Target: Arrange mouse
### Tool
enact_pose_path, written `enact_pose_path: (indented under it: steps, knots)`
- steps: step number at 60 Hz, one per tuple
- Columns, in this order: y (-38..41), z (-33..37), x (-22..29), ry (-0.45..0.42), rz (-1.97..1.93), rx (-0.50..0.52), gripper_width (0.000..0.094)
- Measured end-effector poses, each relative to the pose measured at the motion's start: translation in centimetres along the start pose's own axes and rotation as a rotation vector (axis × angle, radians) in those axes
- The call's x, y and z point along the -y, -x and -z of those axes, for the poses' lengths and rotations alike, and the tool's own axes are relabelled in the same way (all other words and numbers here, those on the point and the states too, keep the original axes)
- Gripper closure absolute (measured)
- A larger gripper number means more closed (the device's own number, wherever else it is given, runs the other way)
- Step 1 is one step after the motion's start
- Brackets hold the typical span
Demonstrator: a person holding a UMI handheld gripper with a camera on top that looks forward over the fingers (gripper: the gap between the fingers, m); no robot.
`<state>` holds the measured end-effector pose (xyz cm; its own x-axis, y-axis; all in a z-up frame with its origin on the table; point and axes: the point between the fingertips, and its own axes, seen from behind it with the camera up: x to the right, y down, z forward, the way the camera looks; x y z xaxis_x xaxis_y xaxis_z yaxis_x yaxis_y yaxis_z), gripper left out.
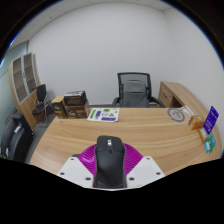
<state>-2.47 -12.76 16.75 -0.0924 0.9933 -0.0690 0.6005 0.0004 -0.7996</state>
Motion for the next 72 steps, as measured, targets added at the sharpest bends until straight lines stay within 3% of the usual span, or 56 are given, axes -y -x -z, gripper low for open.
enact_pose_path:
  steps: [13, 28, 37, 40, 41, 43, 61, 72]
  knots:
    - [5.7, -5.7, -7.7, 0.101, 0.021, 0.015, 0.0612]
    - [6.1, -9.3, -16.2, 0.205, 0.046, -0.029, 0.0579]
    - [6.0, -9.1, -16.5, 0.197, 0.061, -0.043, 0.0378]
    - [6.1, -8.7, -16.8, 0.213, 0.054, -0.039, 0.0131]
    - [6.0, -8.4, -16.6, 0.217, 0.049, -0.041, 0.0056]
    - [5.9, -7.8, -16.4, 0.217, 0.034, -0.042, 0.0103]
    - [4.2, 8.9, -10.6, 0.149, 0.007, -0.065, 0.0084]
    - [2.2, 19.4, -11.2, 0.148, 0.033, -0.101, 0.0081]
